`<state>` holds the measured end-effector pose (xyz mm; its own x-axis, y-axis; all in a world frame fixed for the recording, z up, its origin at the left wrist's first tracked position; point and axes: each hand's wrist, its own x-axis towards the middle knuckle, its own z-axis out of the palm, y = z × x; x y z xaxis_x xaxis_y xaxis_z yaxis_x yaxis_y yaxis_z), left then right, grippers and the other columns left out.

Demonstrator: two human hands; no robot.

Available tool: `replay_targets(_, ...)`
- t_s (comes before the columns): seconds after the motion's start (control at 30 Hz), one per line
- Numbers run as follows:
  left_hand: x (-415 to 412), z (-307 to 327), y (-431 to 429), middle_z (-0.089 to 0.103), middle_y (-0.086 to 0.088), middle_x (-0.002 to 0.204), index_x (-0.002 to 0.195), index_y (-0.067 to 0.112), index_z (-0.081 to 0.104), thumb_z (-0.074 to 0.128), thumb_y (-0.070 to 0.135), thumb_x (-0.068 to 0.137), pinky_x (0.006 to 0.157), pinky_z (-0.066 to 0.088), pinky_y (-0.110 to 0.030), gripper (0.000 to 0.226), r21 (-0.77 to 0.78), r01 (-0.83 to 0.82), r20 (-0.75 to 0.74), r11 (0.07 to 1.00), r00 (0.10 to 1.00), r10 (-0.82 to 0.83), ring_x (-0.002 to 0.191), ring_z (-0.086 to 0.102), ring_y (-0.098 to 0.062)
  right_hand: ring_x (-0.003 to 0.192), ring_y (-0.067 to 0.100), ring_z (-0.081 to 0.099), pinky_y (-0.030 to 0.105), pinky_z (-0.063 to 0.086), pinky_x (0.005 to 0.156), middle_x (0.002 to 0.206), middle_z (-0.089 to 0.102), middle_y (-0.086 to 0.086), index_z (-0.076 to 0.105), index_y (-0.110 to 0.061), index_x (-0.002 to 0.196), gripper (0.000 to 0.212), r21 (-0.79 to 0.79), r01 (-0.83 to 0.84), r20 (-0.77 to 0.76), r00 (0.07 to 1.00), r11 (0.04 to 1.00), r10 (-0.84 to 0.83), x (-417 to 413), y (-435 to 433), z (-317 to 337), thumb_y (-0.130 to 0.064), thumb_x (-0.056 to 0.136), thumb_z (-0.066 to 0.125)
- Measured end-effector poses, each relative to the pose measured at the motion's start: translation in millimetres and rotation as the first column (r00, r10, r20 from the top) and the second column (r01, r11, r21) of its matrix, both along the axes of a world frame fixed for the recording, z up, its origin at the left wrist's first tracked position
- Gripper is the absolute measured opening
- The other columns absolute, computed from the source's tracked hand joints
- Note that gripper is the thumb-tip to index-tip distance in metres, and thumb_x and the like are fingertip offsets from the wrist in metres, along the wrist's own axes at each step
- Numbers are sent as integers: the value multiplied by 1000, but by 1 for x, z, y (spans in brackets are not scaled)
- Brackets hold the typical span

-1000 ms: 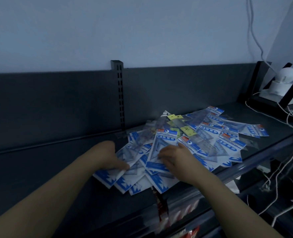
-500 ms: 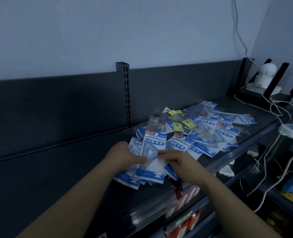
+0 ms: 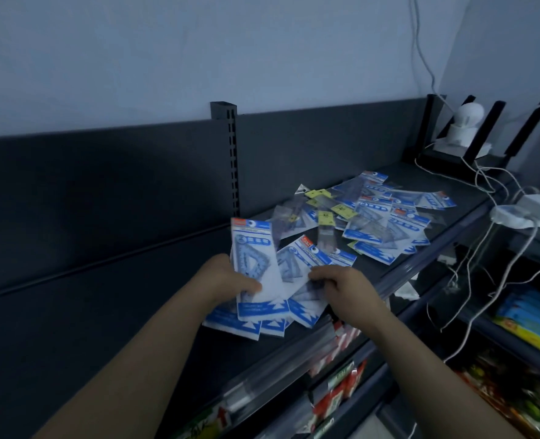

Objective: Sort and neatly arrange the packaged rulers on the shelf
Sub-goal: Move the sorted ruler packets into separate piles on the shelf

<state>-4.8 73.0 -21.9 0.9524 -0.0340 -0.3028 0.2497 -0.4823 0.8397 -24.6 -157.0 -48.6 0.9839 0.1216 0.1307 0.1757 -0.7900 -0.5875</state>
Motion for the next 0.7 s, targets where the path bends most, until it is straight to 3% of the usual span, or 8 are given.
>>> replay_targets(0.1,-5,5,9,71,-19,99,101,0,68,80,3,64,82,56,-45,39,-47,-11,-11,999,1000,11,91,68,-33,102,15,61,26,48,88,120,64,-6,70,-17,110,37,109,26,11,1000,994,-27,-3,4,1,0,93,42)
replay_targets(0.17,-9,6,13,71,-19,98,102,0,67,77,2,66,84,56,-49,38,-48,-24,-1,999,1000,24,91,68,-33,93,14,58,26,44,76,113,58,-11,68,-15,112,30,131,102,61,992,986,-110,-4,3,1,-4,94,46)
replay_targets(0.27,-13,8,19,71,-20,98,102,2,67,69,-3,74,84,55,-53,28,-54,-31,-24,998,999,30,91,68,-34,87,24,58,32,45,76,92,63,-2,66,-7,94,19,-46,93,89,992,995,-89,-7,7,-1,-15,91,49)
replay_targets(0.37,-19,10,23,69,-27,103,103,-3,67,68,-1,71,86,52,-54,31,-89,-37,-71,995,997,31,98,66,-41,105,26,58,39,45,92,114,66,3,68,-10,105,23,-105,-7,8,1000,994,8,-15,20,4,-15,93,49)
replay_targets(0.47,-25,11,28,66,-30,107,104,-4,66,70,-1,73,87,50,-57,31,-133,-56,-90,990,995,44,102,64,-45,108,24,59,37,47,92,122,64,5,68,-9,110,28,-16,-103,-64,993,995,102,-19,34,9,-6,95,44)
replay_targets(0.53,-27,11,31,67,-29,106,103,-4,66,69,-3,73,86,51,-57,30,-137,-68,-96,988,994,55,101,64,-44,99,24,62,36,50,85,115,67,6,69,-10,105,27,25,-99,-82,992,995,101,-20,38,9,-5,95,44)
replay_targets(0.63,-31,9,40,69,-25,103,103,-2,66,69,-2,71,85,55,-54,32,-143,-80,-90,986,994,67,95,67,-39,68,8,57,24,45,63,100,66,0,68,-15,112,27,109,10,-69,998,994,-2,-18,40,8,-12,96,47)
replay_targets(0.7,-33,8,47,69,-21,102,104,0,65,68,-2,77,80,57,-48,27,-138,-102,-80,985,993,91,93,67,-36,63,6,53,24,43,62,96,63,1,63,-15,121,29,127,49,-52,998,991,-43,-16,39,7,-13,95,49)
